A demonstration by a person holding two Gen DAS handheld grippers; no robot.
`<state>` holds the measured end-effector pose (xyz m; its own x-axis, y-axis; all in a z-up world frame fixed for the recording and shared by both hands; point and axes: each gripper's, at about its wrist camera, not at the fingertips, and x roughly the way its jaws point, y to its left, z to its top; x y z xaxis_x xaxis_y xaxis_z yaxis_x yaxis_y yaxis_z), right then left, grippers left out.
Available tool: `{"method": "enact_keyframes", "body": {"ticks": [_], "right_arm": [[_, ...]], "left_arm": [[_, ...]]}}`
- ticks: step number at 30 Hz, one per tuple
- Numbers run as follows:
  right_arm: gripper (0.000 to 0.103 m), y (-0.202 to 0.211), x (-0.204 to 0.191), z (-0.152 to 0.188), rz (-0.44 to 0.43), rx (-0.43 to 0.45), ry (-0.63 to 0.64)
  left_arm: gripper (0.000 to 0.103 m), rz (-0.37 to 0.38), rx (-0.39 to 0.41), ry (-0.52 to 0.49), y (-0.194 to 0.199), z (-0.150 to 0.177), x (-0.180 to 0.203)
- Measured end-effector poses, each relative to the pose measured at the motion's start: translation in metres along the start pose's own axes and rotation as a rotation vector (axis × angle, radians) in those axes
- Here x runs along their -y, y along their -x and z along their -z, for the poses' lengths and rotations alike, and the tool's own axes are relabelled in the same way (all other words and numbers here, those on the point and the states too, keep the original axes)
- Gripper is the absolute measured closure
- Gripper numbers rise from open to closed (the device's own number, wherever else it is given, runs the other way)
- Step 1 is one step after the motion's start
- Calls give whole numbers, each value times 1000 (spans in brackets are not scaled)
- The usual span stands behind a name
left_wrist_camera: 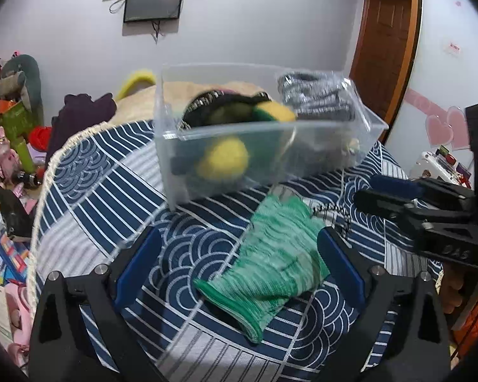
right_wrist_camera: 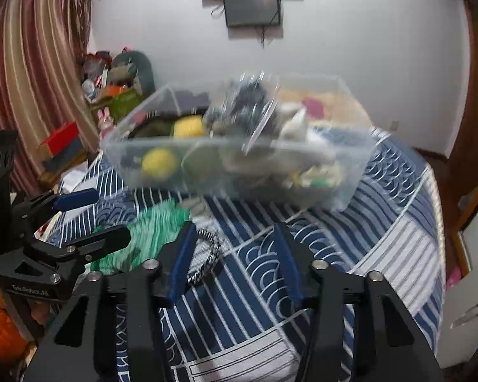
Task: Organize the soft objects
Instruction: 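Grasp the green knit glove with the left tool while the right tool grasps the beaded bracelet, then drop the green glove into the box with the left tool while the right drops the bracelet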
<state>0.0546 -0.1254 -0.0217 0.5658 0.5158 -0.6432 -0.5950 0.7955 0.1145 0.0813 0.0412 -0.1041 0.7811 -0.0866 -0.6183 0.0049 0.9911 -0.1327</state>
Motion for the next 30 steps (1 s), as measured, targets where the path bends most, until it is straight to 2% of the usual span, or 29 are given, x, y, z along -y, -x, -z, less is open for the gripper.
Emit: {"method": "enact_keyframes", "body": {"ticks": [1,3,9,11,13,14,19,30], "right_arm": [[62,-6,-1,1,-8,-19,2],[65,-12,-2,4,-19,-40,1],[80,-27,-7,7,-59,-97,-5],[90,-27,-9,9,-65,-94,2],[92,-26,-11,10,-79,-95,5],[93,-26,-13,10,-75,-91,9],[96,-18,-16,10,-52,-49,14],[96,16,-5,6,11,60,13]], "left_arm": [[17,7,-6,-4,-1,1,1],[25,26,-26,-10,-6,4,2],[39,89,-44,18,-12,9,1],[48,114,-47,26,-12,9,-1],[65,157,-58,30,-12,10,-3],[67,163,-55,30,-10,10,-3],[93,143,-35,12,-3,11,-2],[96,81,63,8,26,-1,-9]]}}
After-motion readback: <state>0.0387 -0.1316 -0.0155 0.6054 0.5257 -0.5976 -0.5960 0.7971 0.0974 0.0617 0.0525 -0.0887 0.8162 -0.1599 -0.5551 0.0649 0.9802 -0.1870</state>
